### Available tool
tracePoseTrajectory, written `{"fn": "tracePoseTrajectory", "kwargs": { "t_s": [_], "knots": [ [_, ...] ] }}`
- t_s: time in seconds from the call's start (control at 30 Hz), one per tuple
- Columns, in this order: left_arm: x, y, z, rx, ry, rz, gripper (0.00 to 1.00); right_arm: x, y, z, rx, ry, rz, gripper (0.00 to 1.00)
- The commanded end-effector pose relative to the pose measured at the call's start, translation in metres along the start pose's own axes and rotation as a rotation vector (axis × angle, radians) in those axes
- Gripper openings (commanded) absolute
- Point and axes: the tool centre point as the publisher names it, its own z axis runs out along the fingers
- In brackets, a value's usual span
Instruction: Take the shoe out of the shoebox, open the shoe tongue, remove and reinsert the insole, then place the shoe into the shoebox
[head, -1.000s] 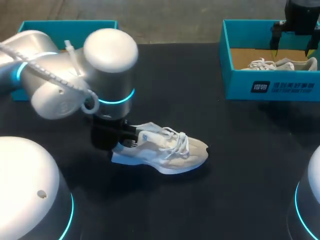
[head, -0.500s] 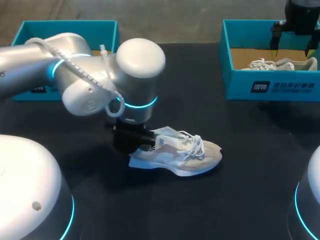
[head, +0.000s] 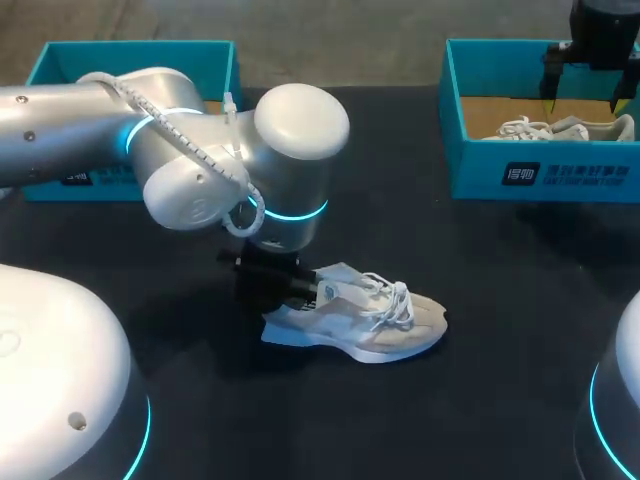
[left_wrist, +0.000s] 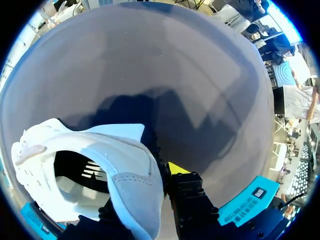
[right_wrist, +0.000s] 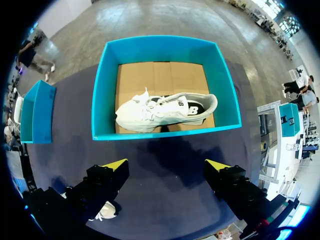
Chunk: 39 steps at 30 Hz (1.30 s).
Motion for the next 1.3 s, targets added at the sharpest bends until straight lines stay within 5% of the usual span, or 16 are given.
{"fn": "tracePoseTrajectory", "kwargs": {
  "t_s": [0.03, 0.17, 0.27, 0.3, 0.37, 0.93, 1.03, 1.17, 1.3],
  "knots": [
    [-0.001, 0.0, 0.001, 0.0, -0.001, -0.003, 0.0, 0.0, 0.0, 0.0, 0.0, -0.001, 0.001, 1.0],
    [-0.002, -0.001, 0.003, -0.008, 0.007, -0.005, 0.0, 0.0, 0.0, 0.0, 0.0, -0.001, 0.001, 1.0],
    [-0.003, 0.0, 0.005, -0.006, 0.011, -0.007, 0.22, 0.0, 0.0, 0.0, 0.0, -0.001, 0.001, 1.0],
    [-0.002, 0.0, 0.005, -0.004, 0.01, -0.008, 0.36, 0.0, 0.0, 0.0, 0.0, -0.001, 0.001, 1.0],
    [0.0, 0.0, 0.005, -0.003, 0.003, -0.016, 0.98, 0.0, 0.0, 0.0, 0.0, -0.001, 0.001, 1.0],
    [0.037, -0.007, -0.062, -0.062, -0.166, -0.048, 1.0, 0.0, 0.0, 0.0, 0.0, -0.001, 0.001, 1.0],
    [0.049, -0.002, -0.074, 0.004, -0.225, -0.093, 1.0, 0.0, 0.0, 0.0, 0.0, -0.001, 0.001, 1.0],
    [0.064, 0.005, -0.087, 0.191, -0.374, -0.145, 1.0, 0.0, 0.0, 0.0, 0.0, -0.001, 0.001, 1.0],
    [0.072, 0.008, -0.093, 0.273, -0.483, -0.199, 1.0, 0.0, 0.0, 0.0, 0.0, -0.001, 0.001, 1.0]
  ]
}}
